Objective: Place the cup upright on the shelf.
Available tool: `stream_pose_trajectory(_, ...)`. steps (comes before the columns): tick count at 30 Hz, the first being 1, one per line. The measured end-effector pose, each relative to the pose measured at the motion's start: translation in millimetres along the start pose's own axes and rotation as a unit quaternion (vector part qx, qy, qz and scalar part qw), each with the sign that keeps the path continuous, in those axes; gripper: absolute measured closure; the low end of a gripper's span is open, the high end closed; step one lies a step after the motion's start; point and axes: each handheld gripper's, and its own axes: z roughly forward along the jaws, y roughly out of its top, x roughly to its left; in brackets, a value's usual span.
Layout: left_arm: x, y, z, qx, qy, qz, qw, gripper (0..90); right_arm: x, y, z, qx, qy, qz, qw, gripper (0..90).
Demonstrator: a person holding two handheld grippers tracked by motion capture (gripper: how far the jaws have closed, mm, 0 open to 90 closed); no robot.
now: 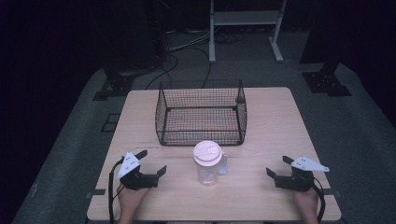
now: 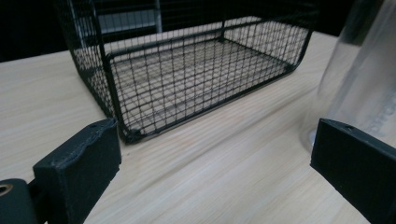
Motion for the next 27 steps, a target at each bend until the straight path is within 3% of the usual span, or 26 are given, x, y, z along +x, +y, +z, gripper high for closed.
stream_pose_trajectory(6,-4.2,8.8,-0.9,0.003,-0.009,0.015,0.9998,0.9,-0.1,0.0,-0.1,-0.001,0.000,0.000,1.0000,12.9)
stream_pose_trajectory(8,-8.0,15.5,-3.6,-0.007,-0.026,0.015,0.9995,0.9,0.0,0.0,-0.1,0.000,0.001,0.000,1.0000,12.9)
stream_pose_trajectory(13,-16.0,26.0,-6.9,-0.008,-0.045,0.030,0.9985,0.9,-0.2,0.0,0.0,-0.001,0.003,-0.002,1.0000,12.9)
stream_pose_trajectory(15,-22.6,34.7,-7.8,0.003,-0.052,0.054,0.9972,0.9,-0.2,0.0,0.1,-0.001,0.003,-0.003,1.0000,12.9)
stream_pose_trajectory(21,-33.2,53.0,-8.0,0.011,-0.074,0.082,0.9938,0.9,-0.1,0.0,0.2,0.000,0.003,-0.003,1.0000,12.9)
stream_pose_trajectory(27,-42.6,70.6,-6.0,0.008,-0.106,0.092,0.9901,0.9,-0.2,0.0,0.1,0.000,0.003,-0.003,1.0000,12.9)
